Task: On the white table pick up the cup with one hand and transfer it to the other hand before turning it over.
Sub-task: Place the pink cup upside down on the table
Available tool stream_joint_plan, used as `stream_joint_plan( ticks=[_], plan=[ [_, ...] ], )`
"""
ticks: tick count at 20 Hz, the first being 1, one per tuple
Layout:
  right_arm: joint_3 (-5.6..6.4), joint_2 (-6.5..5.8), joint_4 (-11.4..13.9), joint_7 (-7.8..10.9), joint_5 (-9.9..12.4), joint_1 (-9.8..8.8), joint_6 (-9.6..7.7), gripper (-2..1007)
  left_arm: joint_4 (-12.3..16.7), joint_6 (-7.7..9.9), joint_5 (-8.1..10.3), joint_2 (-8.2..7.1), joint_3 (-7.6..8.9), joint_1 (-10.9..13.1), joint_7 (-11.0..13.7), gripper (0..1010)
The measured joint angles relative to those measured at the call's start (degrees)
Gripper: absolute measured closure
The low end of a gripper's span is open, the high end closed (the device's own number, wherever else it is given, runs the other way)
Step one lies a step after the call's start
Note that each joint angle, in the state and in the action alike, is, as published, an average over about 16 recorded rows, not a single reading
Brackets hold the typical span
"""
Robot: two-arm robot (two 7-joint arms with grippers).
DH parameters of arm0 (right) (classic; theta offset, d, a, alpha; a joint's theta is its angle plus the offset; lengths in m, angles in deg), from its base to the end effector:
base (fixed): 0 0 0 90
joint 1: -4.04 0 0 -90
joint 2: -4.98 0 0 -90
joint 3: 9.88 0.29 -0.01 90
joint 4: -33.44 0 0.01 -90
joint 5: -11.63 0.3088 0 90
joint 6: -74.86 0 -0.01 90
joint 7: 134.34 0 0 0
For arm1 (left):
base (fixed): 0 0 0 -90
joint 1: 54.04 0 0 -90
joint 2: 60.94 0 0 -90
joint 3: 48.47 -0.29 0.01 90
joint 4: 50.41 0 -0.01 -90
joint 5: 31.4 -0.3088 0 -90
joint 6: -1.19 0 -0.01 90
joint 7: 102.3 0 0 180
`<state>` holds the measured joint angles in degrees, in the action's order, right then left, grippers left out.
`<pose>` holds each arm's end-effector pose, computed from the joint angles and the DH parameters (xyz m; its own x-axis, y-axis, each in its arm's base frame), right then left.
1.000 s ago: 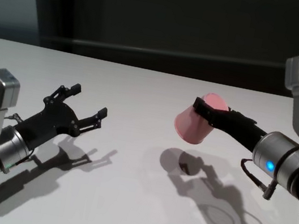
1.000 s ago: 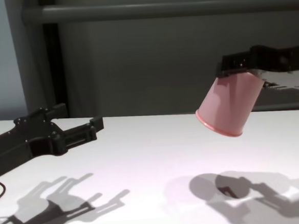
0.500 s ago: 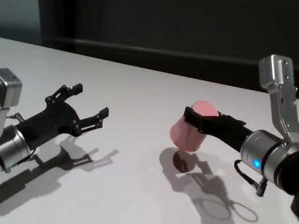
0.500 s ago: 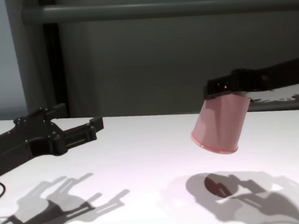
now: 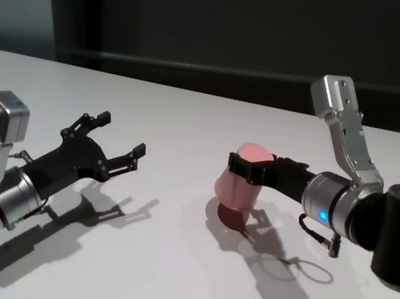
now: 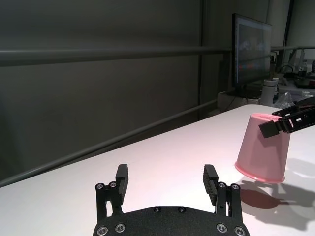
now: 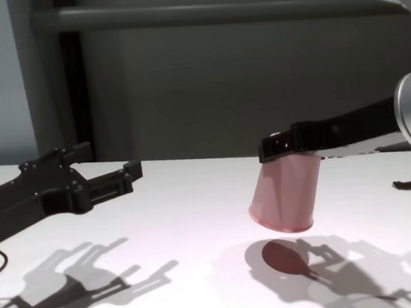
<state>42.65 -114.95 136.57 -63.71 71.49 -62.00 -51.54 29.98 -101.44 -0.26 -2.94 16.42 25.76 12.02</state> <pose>0.3520 0.0579 -0.1714 0.4391 -0.8727 -0.2133 0.7454 0.4864 -0.4558 0.3536 0.0708 -0.3122 0.6510 0.7573 0.0519 -0.7584 0.6518 0.0022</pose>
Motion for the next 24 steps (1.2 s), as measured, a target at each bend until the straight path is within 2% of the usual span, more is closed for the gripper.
stream_joint_plan(
  ticks=[12,24],
  plan=[
    [-2.1,1.29,-2.2,1.15,-3.0,1.91,-4.14,268,0.0,0.0,0.0,0.0,0.0,0.0,0.0,9],
    [-2.63,2.4,-2.9,1.5,-5.0,2.15,-6.76,268,0.0,0.0,0.0,0.0,0.0,0.0,0.0,9]
  ],
)
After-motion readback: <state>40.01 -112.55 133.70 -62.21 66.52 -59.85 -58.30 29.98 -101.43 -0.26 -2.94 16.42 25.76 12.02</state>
